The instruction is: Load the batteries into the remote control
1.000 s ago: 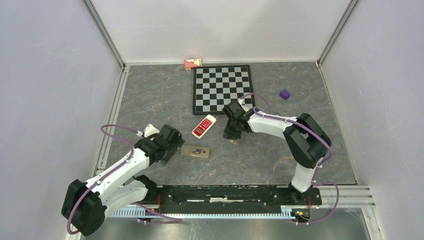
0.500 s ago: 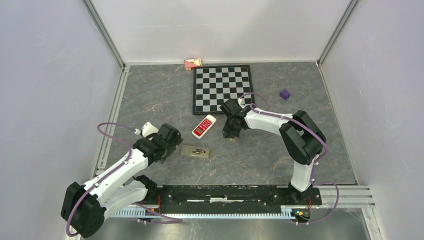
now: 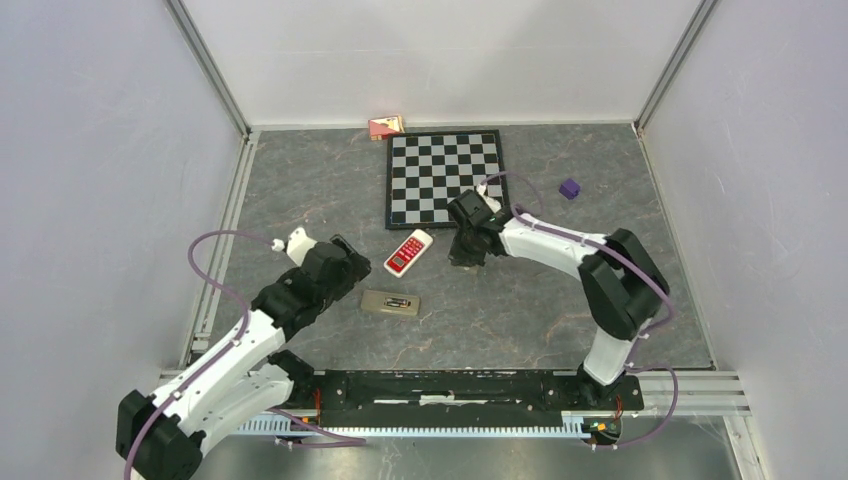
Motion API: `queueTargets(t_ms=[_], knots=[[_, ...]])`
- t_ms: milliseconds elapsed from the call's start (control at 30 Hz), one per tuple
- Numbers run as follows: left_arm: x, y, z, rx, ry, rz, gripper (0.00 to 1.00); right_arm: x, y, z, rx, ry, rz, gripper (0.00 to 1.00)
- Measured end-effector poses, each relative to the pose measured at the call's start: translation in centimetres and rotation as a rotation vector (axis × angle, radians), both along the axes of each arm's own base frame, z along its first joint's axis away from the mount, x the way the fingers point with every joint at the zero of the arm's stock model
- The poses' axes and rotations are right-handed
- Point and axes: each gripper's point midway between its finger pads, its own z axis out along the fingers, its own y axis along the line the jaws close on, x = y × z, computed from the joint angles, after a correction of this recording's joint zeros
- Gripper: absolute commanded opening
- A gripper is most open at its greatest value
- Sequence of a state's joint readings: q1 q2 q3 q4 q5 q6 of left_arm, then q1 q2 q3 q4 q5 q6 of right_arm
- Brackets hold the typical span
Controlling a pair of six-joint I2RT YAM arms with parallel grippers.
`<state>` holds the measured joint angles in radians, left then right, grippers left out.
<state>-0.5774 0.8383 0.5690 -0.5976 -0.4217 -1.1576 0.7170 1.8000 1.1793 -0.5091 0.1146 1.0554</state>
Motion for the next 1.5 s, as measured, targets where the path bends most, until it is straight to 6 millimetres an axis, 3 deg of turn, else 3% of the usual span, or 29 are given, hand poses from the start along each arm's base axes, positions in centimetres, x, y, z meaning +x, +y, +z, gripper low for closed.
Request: queueTargets(t_ms=[200, 467, 667, 867, 1000, 1167, 1300, 1500], knots=[[2.0, -4.1, 5.1, -0.085, -0.248, -0.267, 1.00, 0.6, 0.6, 7.2, 0.157, -0.168, 0.055, 0.00], [2.1, -10.6, 10.7, -0.259, -0.450, -0.614, 0.99, 0.4, 1.9, 15.8, 0.512, -0.393, 0.137, 0.00], [2.5, -13.8, 15.2, -0.540, -0.532, -0.712, 0.98, 0.3, 2.2, 24.4, 0.714, -0.611, 0.204, 0.00], [2.4, -14.9, 19.4, -0.812, -0.514, -0.668, 0.97, -1.1, 1.9, 32.0, 0.931, -0.808, 0.272, 0.00], [2.6, -15.1, 21.9, -1.032, -0.391, -0.551, 0.96, -2.7, 2.2, 34.9, 1.026, -0.894, 0.360, 0.00], [2.7, -15.0, 23.1, -1.278, -0.218, -0.390, 0.96, -4.7, 2.2, 37.2, 1.117, -0.997, 0.468, 0.00], [3.0, -15.0, 23.8, -1.361, -0.127, -0.302, 0.97, -6.2, 2.4, 38.4, 1.201, -1.060, 0.528, 0.00], [3.0, -15.0, 27.6, -1.422, -0.131, -0.286, 0.98, -8.4, 4.3, 39.5, 1.314, -1.099, 0.614, 0.00]])
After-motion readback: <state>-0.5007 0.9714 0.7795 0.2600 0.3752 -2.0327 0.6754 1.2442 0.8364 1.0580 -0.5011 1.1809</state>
